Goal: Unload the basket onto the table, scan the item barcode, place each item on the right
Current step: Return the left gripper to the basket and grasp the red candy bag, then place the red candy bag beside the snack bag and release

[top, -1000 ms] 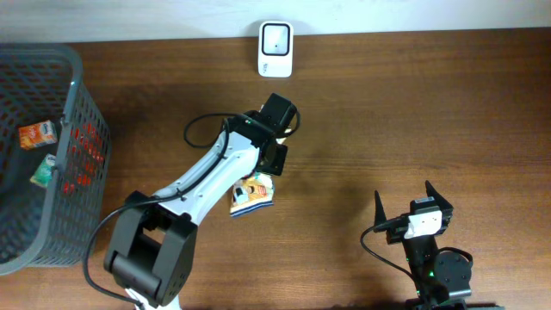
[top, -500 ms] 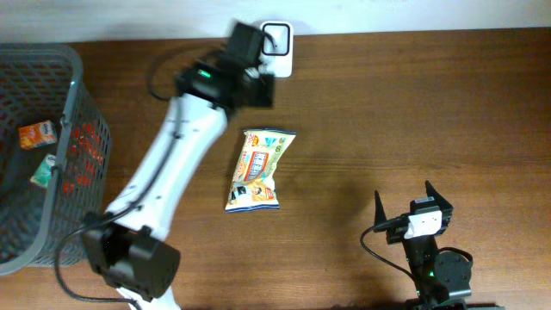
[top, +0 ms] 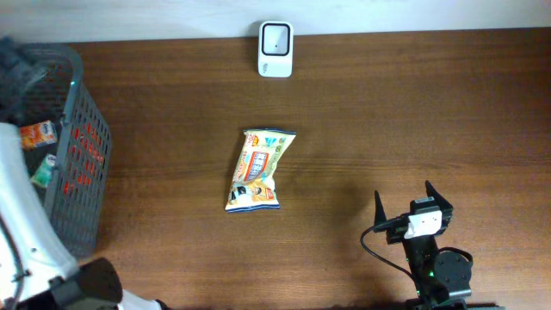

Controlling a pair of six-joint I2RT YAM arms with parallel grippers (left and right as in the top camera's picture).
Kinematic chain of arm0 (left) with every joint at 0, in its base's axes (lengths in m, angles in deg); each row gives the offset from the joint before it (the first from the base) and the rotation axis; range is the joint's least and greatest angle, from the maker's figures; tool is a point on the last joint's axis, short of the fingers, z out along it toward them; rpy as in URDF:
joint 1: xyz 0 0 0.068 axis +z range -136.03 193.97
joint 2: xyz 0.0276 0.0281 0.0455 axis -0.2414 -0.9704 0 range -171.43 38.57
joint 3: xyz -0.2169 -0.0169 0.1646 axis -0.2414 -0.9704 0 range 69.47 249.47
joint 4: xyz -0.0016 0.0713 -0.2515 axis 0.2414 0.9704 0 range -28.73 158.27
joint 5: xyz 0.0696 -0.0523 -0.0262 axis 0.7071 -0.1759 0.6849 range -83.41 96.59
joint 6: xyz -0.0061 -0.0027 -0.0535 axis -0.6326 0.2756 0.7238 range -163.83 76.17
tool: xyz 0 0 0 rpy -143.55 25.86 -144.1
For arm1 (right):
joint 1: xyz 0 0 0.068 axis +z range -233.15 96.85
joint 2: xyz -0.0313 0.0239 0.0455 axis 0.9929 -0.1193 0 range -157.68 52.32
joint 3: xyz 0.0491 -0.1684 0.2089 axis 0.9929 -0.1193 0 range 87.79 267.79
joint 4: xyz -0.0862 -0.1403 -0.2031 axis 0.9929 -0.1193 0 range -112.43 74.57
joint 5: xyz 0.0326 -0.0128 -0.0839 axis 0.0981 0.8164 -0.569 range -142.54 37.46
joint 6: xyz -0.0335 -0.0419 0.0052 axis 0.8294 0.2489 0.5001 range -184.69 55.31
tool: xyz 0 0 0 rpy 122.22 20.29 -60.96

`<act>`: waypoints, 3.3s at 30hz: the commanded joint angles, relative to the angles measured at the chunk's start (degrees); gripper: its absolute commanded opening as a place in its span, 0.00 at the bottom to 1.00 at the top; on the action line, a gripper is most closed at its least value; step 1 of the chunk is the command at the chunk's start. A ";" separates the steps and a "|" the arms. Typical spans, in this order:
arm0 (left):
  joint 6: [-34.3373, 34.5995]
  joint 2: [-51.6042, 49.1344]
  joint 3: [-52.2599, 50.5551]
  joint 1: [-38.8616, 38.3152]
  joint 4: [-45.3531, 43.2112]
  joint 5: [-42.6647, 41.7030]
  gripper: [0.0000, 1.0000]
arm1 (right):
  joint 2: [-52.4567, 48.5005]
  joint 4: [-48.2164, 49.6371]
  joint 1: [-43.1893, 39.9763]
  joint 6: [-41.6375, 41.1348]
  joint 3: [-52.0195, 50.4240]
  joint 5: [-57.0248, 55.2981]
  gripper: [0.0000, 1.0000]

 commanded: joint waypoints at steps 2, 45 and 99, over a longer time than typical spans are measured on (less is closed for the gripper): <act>1.95 -3.21 -10.84 8.81 -2.29 -12.52 0.78 | 0.37 -0.26 0.46 -0.39 -0.31 -0.48 0.99; -13.92 -16.48 -36.81 10.58 -19.28 -17.03 0.00 | 0.37 -0.26 0.46 -0.39 -0.31 -0.48 0.99; -9.35 16.39 -55.34 -33.31 -29.64 -16.81 0.77 | 0.37 -0.26 0.46 -0.39 -0.31 -0.48 0.99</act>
